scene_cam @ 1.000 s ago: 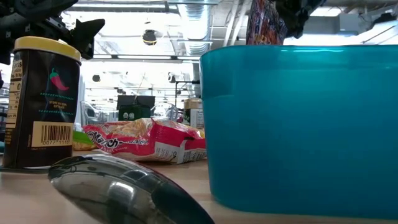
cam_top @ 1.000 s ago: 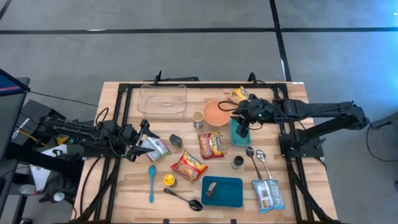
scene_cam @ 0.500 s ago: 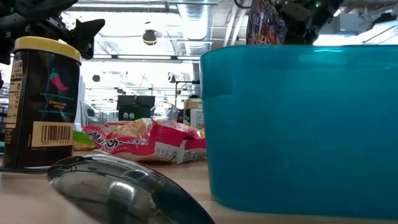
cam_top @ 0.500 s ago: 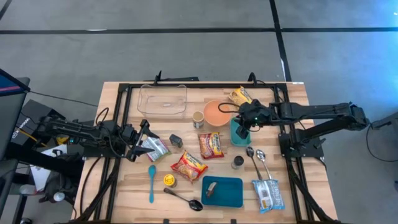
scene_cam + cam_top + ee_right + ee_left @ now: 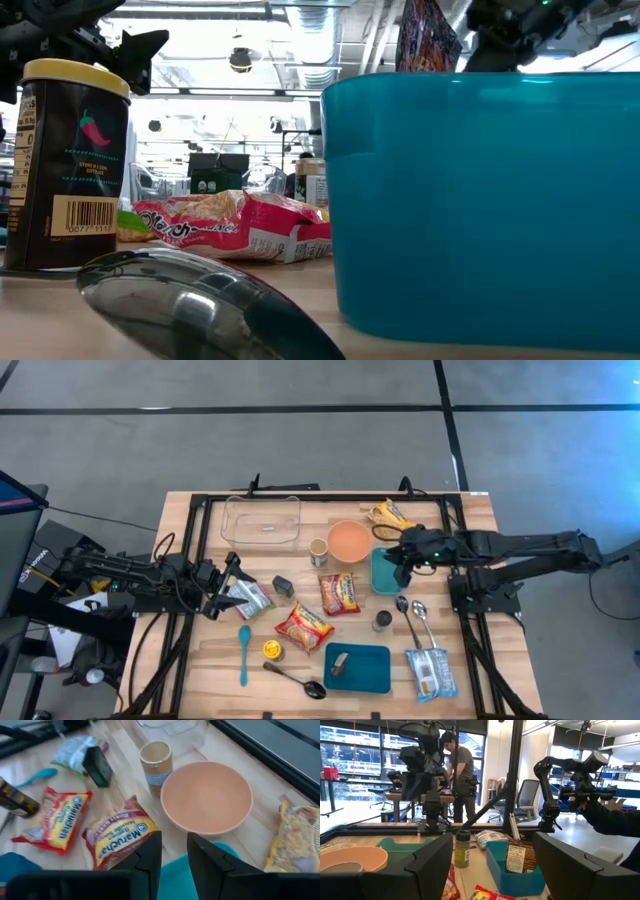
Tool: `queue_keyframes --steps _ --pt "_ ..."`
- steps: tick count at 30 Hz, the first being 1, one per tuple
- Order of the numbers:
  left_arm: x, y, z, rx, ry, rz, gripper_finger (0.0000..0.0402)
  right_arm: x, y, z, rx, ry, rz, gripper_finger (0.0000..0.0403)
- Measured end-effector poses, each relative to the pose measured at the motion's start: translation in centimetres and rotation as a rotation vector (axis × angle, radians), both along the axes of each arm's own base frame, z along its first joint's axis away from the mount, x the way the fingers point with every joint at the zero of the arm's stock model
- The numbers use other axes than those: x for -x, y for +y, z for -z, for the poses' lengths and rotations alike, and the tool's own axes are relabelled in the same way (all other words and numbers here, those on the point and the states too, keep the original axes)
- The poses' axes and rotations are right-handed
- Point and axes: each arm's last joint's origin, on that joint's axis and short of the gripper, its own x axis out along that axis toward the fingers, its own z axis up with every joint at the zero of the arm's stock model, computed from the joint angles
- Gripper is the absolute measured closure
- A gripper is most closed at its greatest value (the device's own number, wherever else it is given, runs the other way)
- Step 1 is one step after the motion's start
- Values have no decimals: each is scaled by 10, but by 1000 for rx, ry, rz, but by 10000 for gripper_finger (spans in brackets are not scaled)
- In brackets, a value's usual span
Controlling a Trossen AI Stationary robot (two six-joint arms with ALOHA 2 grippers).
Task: Pick & Place Food Item
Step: Put the yellow noodle pack into the transparent bin
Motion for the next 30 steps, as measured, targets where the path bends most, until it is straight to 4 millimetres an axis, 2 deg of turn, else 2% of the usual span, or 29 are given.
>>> queue_keyframes --steps 7,30 --pt "0 0 0 0 0 0 131 11 1 -8 -17 -53 9 316" --pt "0 0 0 0 0 0 131 21 -5 2 -159 29 179 316"
